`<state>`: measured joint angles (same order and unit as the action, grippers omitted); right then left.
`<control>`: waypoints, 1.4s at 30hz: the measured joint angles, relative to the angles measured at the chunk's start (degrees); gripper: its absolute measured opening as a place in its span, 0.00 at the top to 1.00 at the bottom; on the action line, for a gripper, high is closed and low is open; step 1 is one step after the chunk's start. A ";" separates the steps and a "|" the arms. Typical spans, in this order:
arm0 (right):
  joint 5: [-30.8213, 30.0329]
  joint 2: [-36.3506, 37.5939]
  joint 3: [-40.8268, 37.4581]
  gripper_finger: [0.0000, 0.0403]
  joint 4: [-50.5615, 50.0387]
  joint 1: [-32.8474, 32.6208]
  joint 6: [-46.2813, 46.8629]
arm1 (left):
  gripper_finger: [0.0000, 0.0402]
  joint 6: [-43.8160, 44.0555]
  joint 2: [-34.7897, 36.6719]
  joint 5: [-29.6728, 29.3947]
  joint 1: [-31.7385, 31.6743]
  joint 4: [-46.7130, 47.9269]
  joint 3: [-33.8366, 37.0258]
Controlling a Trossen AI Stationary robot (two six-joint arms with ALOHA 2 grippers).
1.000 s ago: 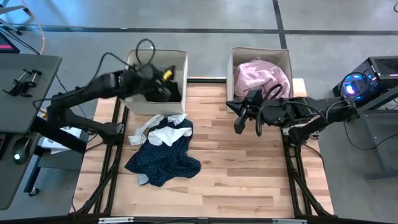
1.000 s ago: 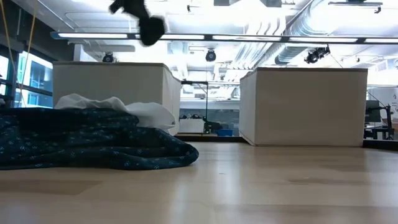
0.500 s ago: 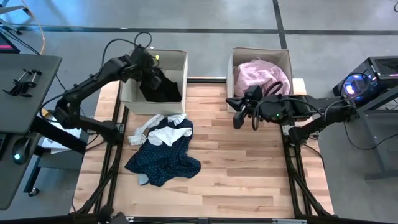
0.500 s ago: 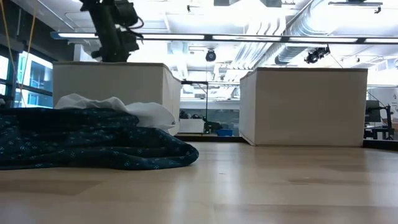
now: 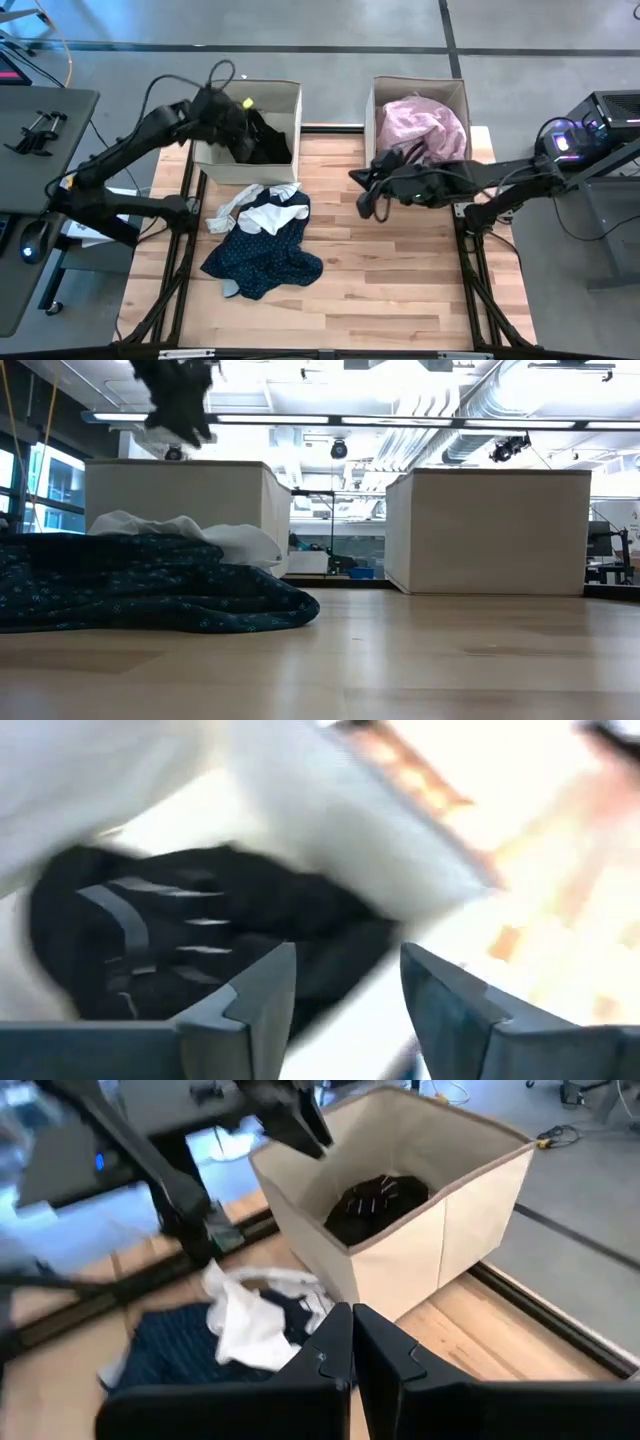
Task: Sort clothes
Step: Put the white long sock into the top right laundry bin
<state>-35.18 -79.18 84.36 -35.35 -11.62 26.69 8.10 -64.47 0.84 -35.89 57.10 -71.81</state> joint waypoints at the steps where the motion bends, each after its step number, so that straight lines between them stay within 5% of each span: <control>1: 0.48 -0.74 0.00 1.00 -0.01 0.01 -1.71 | 0.60 0.87 1.09 -0.36 3.48 0.06 -0.02; 8: 2.41 -3.65 -0.02 1.00 0.04 0.50 -9.06 | 0.70 5.63 3.58 -4.36 28.78 5.01 0.08; 13: 5.38 -3.65 -0.01 1.00 0.18 2.06 -10.63 | 0.72 14.16 3.35 -4.83 40.03 5.47 5.51; 24: 11.74 -3.65 -0.02 1.00 0.22 3.76 -12.65 | 0.53 16.12 1.78 -9.25 46.85 -23.87 27.65; 28: 11.76 -3.65 0.00 1.00 0.24 3.76 -12.63 | 0.46 15.91 -2.44 -16.99 46.77 -27.57 32.28; 31: 11.79 -3.65 0.00 1.00 0.24 3.77 -11.81 | 0.46 11.70 -6.80 -16.70 46.69 -30.85 33.49; 36: 11.81 -3.65 0.00 1.00 0.24 3.78 -10.14 | 0.57 7.80 -13.55 -15.43 46.72 -35.68 33.51; 42: 11.82 -3.65 0.00 1.00 0.24 3.74 -7.90 | 0.94 11.71 -16.26 -14.35 46.72 -33.60 30.96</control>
<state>-23.36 -82.83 84.36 -35.11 -7.88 18.79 19.81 -80.73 -13.51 10.83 23.50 -40.85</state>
